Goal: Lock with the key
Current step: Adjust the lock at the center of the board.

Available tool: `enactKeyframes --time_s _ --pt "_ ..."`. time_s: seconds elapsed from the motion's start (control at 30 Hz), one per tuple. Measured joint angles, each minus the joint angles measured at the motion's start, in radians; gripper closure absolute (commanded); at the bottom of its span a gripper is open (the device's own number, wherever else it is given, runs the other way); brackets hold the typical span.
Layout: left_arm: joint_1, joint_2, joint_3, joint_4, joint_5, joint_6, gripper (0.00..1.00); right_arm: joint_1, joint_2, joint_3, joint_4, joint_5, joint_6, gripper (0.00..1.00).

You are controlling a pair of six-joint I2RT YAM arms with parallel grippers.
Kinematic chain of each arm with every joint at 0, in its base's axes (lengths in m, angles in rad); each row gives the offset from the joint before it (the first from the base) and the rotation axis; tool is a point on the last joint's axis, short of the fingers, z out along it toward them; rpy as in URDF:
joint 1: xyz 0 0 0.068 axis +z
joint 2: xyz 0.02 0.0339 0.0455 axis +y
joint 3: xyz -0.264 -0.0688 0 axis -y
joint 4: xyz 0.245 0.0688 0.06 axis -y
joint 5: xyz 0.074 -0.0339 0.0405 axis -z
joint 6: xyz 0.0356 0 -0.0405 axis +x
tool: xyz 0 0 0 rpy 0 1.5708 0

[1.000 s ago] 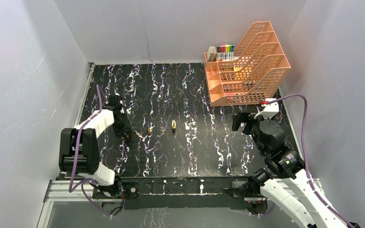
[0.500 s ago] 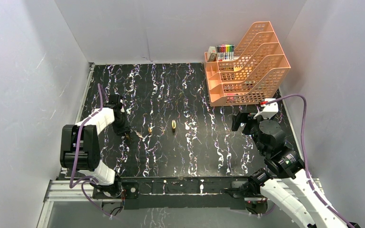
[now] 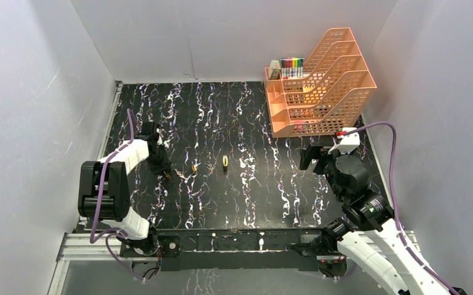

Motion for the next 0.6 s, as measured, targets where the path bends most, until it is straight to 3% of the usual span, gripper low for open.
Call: enactKeyframes --time_s 0.2,0.6 --pt "-0.015 0.0 0.0 0.01 0.014 -0.012 0.77 0.0 0.0 0.0 0.011 -0.004 0.0 0.02" --pt "-0.019 -0.014 0.0 0.017 0.032 -0.002 0.42 0.0 0.011 0.0 0.015 -0.019 -0.012 0.01"
